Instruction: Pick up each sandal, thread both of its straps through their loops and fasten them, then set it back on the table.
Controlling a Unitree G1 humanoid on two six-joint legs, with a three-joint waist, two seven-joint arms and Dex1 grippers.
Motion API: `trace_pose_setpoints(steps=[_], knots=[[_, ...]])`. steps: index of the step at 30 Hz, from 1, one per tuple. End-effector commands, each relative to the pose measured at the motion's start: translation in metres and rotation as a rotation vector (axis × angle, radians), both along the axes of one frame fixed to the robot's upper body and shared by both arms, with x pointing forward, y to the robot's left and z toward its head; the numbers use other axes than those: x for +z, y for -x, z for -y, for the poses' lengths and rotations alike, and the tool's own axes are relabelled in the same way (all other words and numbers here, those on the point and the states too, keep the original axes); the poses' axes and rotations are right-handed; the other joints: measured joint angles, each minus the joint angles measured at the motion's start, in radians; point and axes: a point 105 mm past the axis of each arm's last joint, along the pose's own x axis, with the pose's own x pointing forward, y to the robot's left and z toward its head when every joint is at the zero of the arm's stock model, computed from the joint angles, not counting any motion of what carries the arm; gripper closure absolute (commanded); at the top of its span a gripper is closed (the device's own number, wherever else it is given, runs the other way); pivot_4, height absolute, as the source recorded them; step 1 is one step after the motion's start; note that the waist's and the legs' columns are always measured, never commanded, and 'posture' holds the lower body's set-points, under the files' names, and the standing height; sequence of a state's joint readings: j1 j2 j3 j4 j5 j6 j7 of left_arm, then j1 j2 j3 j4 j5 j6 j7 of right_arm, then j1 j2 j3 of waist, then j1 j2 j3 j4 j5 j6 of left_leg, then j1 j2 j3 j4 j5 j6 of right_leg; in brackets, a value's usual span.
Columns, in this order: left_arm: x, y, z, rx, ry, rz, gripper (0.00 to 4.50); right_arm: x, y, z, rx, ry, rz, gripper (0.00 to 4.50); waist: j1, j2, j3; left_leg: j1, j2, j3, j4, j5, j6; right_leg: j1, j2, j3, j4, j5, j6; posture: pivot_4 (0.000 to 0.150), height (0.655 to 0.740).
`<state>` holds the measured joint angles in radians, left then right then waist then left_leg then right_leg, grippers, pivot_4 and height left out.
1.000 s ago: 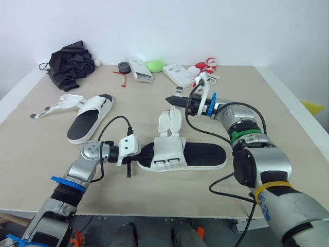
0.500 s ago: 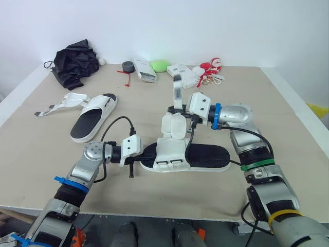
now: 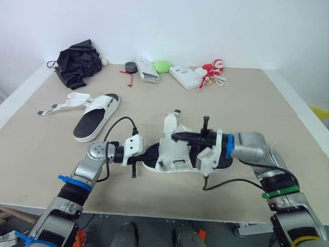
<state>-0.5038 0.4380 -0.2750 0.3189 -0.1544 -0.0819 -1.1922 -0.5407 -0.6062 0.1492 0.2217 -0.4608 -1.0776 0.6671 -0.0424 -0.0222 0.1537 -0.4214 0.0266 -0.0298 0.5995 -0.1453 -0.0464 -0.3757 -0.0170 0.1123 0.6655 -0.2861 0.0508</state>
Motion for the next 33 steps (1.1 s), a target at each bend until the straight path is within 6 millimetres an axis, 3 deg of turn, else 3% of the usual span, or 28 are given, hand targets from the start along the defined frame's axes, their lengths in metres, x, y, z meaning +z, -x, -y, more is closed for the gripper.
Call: trace_pose_setpoints(steps=[1,7,15,21,24,26,30,33], knots=[[-0.055,0.018,-0.002,-0.035,-0.161,-0.167,4.5,0.002,0.002,0.005,0.004,-0.016,0.041,3.52,0.0,0.0,0.0,0.0,0.0,0.0,0.0,0.0,0.0,0.001,0.0,0.0,0.0,0.0,0.0,0.15,0.738],[-0.054,0.016,-0.002,-0.04,-0.165,-0.166,4.5,-0.004,0.002,0.013,-0.006,0.068,0.037,1.34,0.001,-0.002,0.0,0.002,-0.001,0.0,0.001,0.0,0.001,0.004,-0.003,-0.001,0.0,0.0,0.0,0.15,0.738],[-0.054,0.015,0.001,-0.06,-0.166,-0.17,4.5,0.005,0.011,0.04,-0.041,0.136,-0.007,1.34,0.003,-0.002,0.0,0.002,-0.005,0.0,0.001,0.001,0.002,0.005,-0.007,-0.002,-0.001,-0.001,0.002,0.15,0.738],[-0.055,0.015,0.001,-0.076,-0.173,-0.176,4.5,0.027,0.018,0.058,-0.126,0.133,-0.013,1.34,0.009,-0.003,0.0,0.001,-0.006,-0.001,0.001,-0.001,0.005,0.005,-0.007,-0.002,-0.001,-0.002,0.004,0.15,0.738],[-0.056,0.015,0.002,-0.082,-0.175,-0.181,4.5,0.044,0.017,0.083,-0.352,-0.017,-0.368,1.34,0.016,-0.003,0.0,0.0,-0.006,0.0,0.001,-0.001,0.005,0.005,-0.008,-0.002,-0.001,-0.003,0.004,0.15,0.738],[-0.056,0.015,0.001,-0.087,-0.177,-0.184,4.5,0.04,0.031,0.092,-0.431,-0.063,-0.694,1.34,0.021,-0.002,0.0,0.0,-0.005,0.0,0.001,-0.001,0.006,0.005,-0.008,-0.002,-0.002,-0.003,0.005,0.15,0.738],[-0.056,0.015,0.002,-0.097,-0.182,-0.186,4.5,0.031,0.081,0.087,-0.422,-0.116,-1.298,1.34,0.022,-0.003,-0.002,0.0,-0.004,-0.001,0.001,-0.004,0.009,0.007,-0.008,-0.003,-0.002,-0.006,0.005,0.15,0.738],[-0.056,0.013,0.003,-0.102,-0.185,-0.184,4.5,0.027,0.101,0.079,-0.409,-0.152,-1.522,1.34,0.021,-0.003,-0.003,0.001,-0.003,-0.002,0.002,-0.004,0.009,0.008,-0.007,-0.006,-0.002,-0.006,0.003,0.15,0.738]])
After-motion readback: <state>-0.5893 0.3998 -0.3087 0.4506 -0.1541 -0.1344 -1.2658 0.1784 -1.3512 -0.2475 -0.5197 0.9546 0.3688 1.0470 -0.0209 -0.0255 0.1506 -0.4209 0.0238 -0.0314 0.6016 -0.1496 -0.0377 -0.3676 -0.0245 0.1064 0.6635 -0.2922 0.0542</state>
